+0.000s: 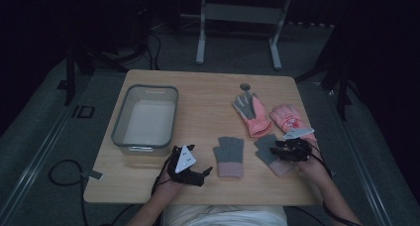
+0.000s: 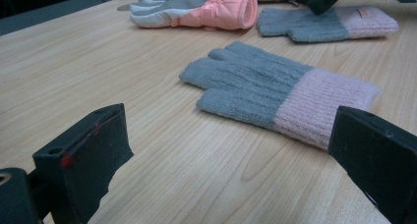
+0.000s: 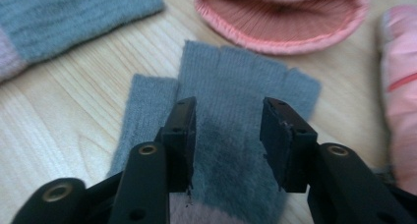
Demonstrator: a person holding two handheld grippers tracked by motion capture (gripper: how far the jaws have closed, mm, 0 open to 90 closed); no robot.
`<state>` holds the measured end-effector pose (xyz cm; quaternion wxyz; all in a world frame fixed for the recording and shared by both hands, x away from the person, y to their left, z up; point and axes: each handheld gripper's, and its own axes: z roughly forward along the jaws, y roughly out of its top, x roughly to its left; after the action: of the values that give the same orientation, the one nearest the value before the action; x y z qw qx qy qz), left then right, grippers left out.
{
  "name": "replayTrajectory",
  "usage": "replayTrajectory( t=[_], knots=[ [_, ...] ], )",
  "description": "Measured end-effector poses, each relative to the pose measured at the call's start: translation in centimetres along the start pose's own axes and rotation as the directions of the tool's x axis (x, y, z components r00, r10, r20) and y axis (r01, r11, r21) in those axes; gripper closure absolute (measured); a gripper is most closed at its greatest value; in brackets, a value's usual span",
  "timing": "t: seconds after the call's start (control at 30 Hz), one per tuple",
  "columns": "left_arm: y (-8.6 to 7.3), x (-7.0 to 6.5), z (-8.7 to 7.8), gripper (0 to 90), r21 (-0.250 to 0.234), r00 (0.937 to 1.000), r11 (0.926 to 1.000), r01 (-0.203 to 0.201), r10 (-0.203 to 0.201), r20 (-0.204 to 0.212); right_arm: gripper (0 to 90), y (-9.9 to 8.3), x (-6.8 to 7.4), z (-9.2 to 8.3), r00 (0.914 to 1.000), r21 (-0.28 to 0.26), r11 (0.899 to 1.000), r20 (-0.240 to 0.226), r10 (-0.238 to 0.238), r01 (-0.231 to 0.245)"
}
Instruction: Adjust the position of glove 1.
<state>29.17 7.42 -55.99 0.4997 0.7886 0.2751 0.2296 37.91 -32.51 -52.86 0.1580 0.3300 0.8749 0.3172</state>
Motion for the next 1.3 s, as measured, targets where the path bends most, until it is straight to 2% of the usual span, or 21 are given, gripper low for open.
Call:
replayTrajectory(
  t=[0.1,0.17,0.27,0.43,0.5,0.53,0.57,0.6,0.67,0.73,0.77,0.83,0.9,0.97,1.03,1.13,1.17,1.23,1.3],
  knots=[
    [0.0,0.0,0.0,1.7,-0.001,1.0,1.0,-0.001,0.001,-0.001,59.4,-0.5,-0.1,1.0,0.9999,0.024,1.0,-0.016,0.005,-0.005],
    [0.0,0.0,0.0,1.7,-0.001,1.0,1.0,0.001,-0.001,-0.003,61.0,-0.9,-0.3,1.1,0.999,-0.004,1.0,-0.037,0.026,-0.026],
    [0.0,0.0,0.0,1.7,-0.002,1.0,1.0,0.007,-0.007,0.001,67.3,-1.2,-0.2,1.1,0.999,-0.022,0.999,-0.032,0.031,-0.031],
    [0.0,0.1,0.0,1.7,-0.004,1.0,1.0,0.009,-0.009,0.003,80.4,-1.3,0.7,1.1,0.9995,-0.032,0.999,0.022,0.024,-0.023],
    [0.0,0.1,0.0,1.7,-0.004,0.9999,0.9999,0.014,-0.014,0.003,84.6,-1.2,1.0,0.9,0.9977,-0.023,0.998,0.042,0.053,-0.052],
    [0.0,0.1,0.0,1.7,-0.004,0.9999,0.9999,0.014,-0.014,0.003,84.6,-1.2,1.0,0.9,0.9977,-0.023,0.998,0.042,0.053,-0.052],
    [0.0,0.1,0.0,1.7,-0.004,0.9999,0.9999,0.015,-0.015,0.003,85.2,-1.0,1.3,0.7,0.9958,-0.02,0.997,0.056,0.073,-0.072],
    [0.0,0.1,0.0,1.7,-0.004,0.9999,0.9999,0.015,-0.015,0.002,85.5,-0.5,2.4,-0.2,0.9918,-0.044,0.994,0.074,0.104,-0.101],
    [0.0,0.1,0.0,1.7,-0.004,0.9999,0.9999,0.014,-0.014,0.001,85.6,0.1,3.2,-1.4,0.9859,-0.082,0.988,0.096,0.137,-0.129],
    [0.0,0.1,0.0,1.7,-0.004,0.9999,0.9999,0.013,-0.013,0.0,85.6,1.0,4.1,-3.4,0.9709,-0.146,0.972,0.128,0.202,-0.183],
    [0.0,0.1,0.0,1.7,-0.004,0.9999,0.9999,0.014,-0.014,0.0,85.6,1.4,4.5,-4.2,0.9675,-0.171,0.967,0.136,0.213,-0.189],
    [0.0,0.1,0.0,1.7,-0.004,0.9999,0.9999,0.013,-0.013,-0.002,85.6,2.1,5.3,-5.5,0.9566,-0.196,0.961,0.177,0.232,-0.196],
    [0.0,0.1,0.0,1.7,-0.005,0.9999,0.9999,0.012,-0.012,-0.003,85.6,2.4,5.8,-6.4,0.9439,-0.219,0.947,0.182,0.275,-0.234],
    [0.0,0.1,0.0,1.7,-0.004,0.9999,0.9999,0.012,-0.012,-0.003,85.6,2.3,6.3,-6.8,0.9256,-0.24,0.929,0.189,0.328,-0.28],
    [0.0,0.1,0.0,1.7,-0.004,0.9999,0.9999,0.013,-0.013,-0.002,85.6,1.8,6.8,-6.5,0.9053,-0.246,0.91,0.185,0.382,-0.334],
    [0.0,0.0,0.0,1.7,-0.004,0.9999,0.9999,0.011,-0.011,-0.003,85.5,1.0,7.1,-5.3,0.8867,-0.225,0.898,0.191,0.421,-0.378],
    [0.0,0.0,0.0,1.7,-0.005,0.9999,0.9999,0.011,-0.011,-0.003,85.5,0.7,7.1,-5.0,0.8817,-0.218,0.892,0.183,0.435,-0.395],
    [0.0,0.1,0.0,1.7,-0.005,1.0,0.9999,0.01,-0.01,-0.001,85.5,0.1,7.1,-4.1,0.8724,-0.2,0.888,0.189,0.451,-0.415],
    [0.0,0.1,0.0,1.7,-0.003,0.9999,0.9999,0.014,-0.014,0.0,85.5,-0.5,7.1,-3.4,0.8667,-0.187,0.884,0.193,0.46,-0.428]
  ],
)
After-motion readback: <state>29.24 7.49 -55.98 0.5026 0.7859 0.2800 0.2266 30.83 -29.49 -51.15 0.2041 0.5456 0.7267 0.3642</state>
